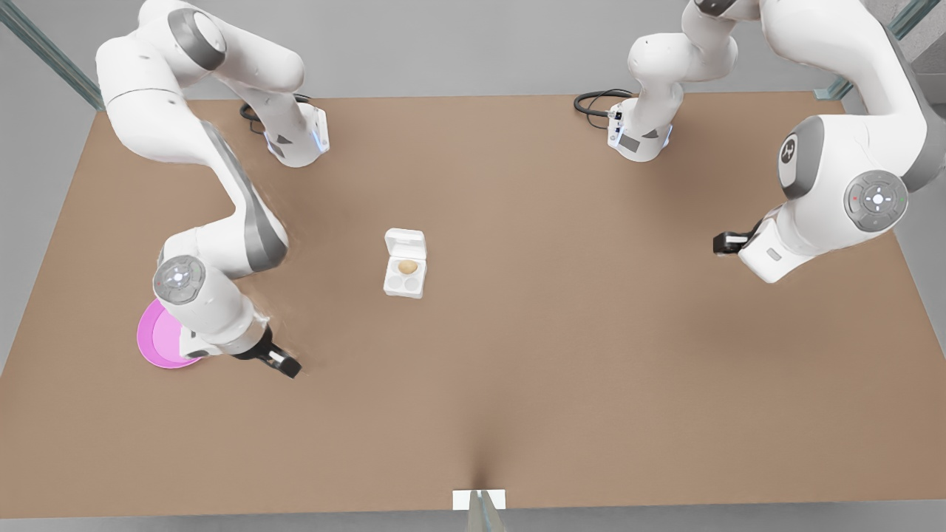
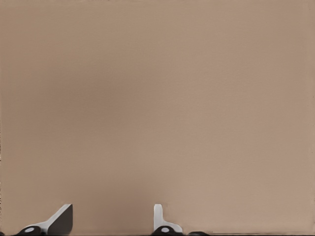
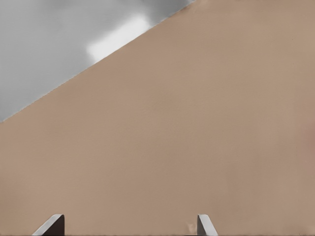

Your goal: Pack egg into the box and close the box lid

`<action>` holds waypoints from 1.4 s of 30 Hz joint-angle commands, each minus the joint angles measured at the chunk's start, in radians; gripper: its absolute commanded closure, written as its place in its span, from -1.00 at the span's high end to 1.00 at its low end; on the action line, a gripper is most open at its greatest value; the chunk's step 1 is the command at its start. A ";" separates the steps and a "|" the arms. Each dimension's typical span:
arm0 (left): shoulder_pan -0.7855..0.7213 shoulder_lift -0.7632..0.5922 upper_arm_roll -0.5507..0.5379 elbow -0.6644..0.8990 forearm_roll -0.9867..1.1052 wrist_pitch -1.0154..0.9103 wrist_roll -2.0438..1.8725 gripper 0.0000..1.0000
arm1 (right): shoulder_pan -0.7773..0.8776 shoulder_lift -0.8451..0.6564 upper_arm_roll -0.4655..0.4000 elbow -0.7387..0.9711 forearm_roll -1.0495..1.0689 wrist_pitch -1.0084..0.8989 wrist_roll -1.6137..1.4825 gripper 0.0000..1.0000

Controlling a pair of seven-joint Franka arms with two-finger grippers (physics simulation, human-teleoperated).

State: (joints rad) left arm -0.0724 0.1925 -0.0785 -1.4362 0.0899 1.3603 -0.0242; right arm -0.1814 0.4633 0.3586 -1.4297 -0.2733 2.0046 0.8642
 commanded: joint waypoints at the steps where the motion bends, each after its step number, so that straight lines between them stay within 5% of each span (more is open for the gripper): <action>1: -0.230 -0.001 -0.006 0.031 -0.013 -0.293 -0.353 -0.57 | 0.161 -0.178 -0.326 -0.043 0.249 -0.330 -0.918 1.00; 2: -0.411 0.036 -0.004 0.048 -0.143 -0.283 -0.774 -0.57 | 0.157 -0.255 -0.326 -0.184 0.253 -0.254 -0.913 1.00; 4: -0.661 0.191 -0.004 0.094 -0.410 0.173 -1.445 -0.57 | 0.140 -0.250 -0.326 -0.124 0.253 -0.300 -0.907 1.00; 7: -0.851 0.301 -0.004 0.092 -0.482 0.270 -1.476 -0.57 | 0.142 -0.249 -0.326 -0.077 0.250 -0.408 -0.873 1.00; 14: -0.958 0.525 -0.004 0.097 -0.403 0.982 -1.432 -0.57 | 0.114 -0.245 -0.331 0.006 0.212 -0.511 -0.821 1.00; 42: -0.935 0.630 0.026 0.099 -0.252 1.008 -1.375 -0.57 | 0.129 -0.244 -0.325 0.008 0.175 -0.547 -0.826 1.00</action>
State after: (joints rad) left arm -1.0079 0.8243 -0.0528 -1.3383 -0.1689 2.3687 -1.2660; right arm -0.0513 0.2205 0.0338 -1.4225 -0.1003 1.4588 0.1155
